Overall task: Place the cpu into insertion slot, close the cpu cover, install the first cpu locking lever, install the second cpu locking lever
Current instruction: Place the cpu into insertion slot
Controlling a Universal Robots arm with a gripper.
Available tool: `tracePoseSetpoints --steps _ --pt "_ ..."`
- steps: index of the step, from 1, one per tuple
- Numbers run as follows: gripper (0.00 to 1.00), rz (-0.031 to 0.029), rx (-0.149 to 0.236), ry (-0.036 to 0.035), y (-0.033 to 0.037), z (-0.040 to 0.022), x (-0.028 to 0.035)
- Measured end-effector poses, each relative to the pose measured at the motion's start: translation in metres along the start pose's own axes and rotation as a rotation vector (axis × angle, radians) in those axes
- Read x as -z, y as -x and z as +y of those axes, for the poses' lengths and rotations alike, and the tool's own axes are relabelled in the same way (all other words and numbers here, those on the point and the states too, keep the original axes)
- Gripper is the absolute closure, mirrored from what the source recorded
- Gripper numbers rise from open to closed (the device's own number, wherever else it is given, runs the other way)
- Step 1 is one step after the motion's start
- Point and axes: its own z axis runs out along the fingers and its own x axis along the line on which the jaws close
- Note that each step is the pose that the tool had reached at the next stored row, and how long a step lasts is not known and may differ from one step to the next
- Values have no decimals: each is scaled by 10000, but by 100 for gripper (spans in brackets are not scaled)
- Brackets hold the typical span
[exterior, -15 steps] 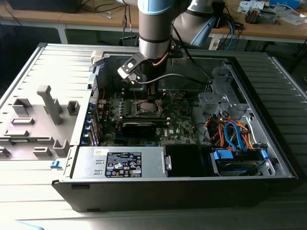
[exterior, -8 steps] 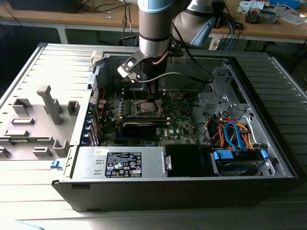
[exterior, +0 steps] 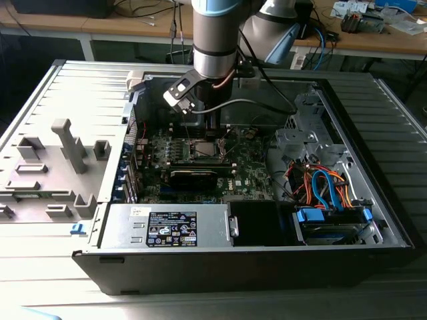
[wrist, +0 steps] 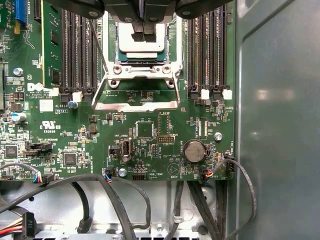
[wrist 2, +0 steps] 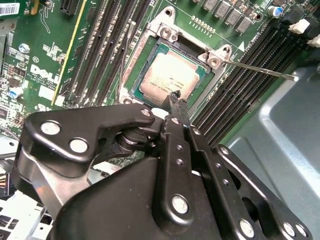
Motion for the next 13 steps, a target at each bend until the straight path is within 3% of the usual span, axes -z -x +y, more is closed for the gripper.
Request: tracePoseSetpoints --steps 13 --pt "89 2 0 1 1 3 94"
